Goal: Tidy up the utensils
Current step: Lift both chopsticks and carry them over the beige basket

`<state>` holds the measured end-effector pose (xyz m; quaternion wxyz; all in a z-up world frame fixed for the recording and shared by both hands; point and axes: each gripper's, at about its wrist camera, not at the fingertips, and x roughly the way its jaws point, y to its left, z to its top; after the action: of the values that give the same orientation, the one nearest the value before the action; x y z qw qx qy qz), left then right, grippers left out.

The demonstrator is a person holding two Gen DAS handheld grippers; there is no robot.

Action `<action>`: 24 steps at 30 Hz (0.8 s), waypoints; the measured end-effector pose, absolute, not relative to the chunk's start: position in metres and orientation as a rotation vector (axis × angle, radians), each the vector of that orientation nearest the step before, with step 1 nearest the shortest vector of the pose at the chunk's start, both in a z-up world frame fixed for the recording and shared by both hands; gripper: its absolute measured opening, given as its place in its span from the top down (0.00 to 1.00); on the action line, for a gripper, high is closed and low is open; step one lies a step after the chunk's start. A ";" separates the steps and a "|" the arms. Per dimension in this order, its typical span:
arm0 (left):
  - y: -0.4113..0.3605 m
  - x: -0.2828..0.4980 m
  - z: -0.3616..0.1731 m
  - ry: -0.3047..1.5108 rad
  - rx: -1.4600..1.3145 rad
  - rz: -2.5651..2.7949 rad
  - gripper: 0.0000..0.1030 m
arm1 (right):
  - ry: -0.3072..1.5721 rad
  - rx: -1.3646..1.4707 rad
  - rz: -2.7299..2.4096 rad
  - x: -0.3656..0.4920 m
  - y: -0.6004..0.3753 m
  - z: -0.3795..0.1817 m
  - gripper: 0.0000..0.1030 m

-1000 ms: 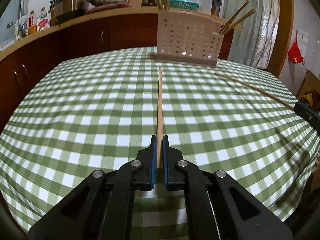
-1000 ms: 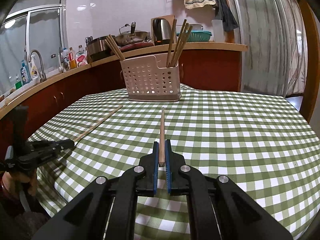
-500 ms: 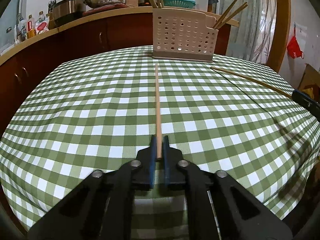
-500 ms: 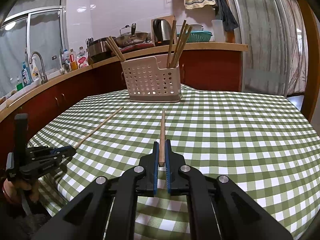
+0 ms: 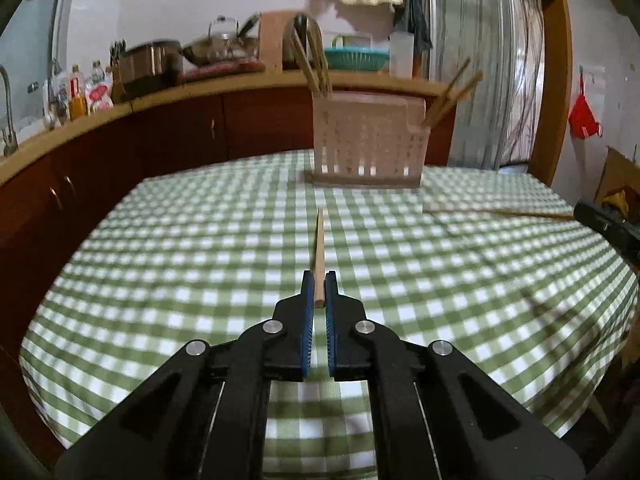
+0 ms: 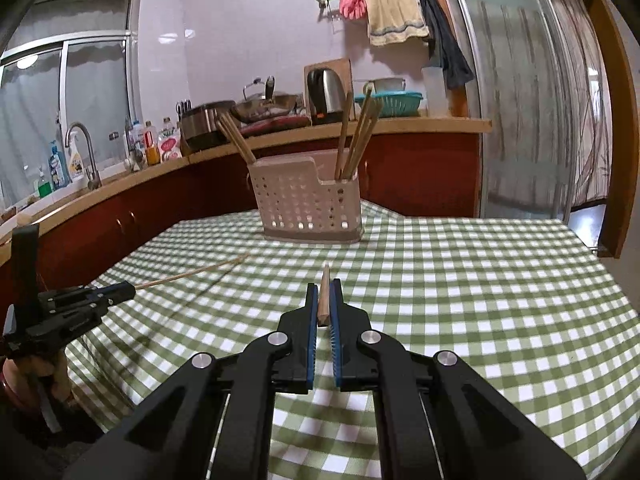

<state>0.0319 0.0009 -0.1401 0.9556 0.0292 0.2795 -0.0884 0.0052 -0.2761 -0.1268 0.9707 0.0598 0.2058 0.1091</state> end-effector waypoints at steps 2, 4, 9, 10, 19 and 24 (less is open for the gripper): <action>0.002 0.030 -0.124 0.534 0.055 -0.183 0.94 | 0.399 0.123 0.223 0.006 -0.277 -0.120 0.94; 0.000 0.031 -0.111 0.507 0.056 -0.188 0.94 | 0.381 0.119 0.224 0.008 -0.276 -0.111 0.93; -0.003 0.040 -0.083 0.473 0.060 -0.217 0.94 | 0.347 0.111 0.231 0.018 -0.274 -0.094 0.94; -0.003 0.043 -0.080 0.474 0.062 -0.223 0.94 | 0.341 0.111 0.233 0.021 -0.274 -0.091 0.94; -0.012 0.082 -0.053 0.454 0.077 -0.256 0.94 | 0.308 0.095 0.256 0.055 -0.269 -0.069 0.93; -0.017 0.101 -0.045 0.434 0.093 -0.270 0.94 | 0.285 0.083 0.267 0.074 -0.263 -0.061 0.93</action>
<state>0.1009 -0.0170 -0.0454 0.9664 0.0458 0.2146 -0.1336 0.0735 -0.2629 -0.0611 0.9802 0.0413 0.1416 0.1324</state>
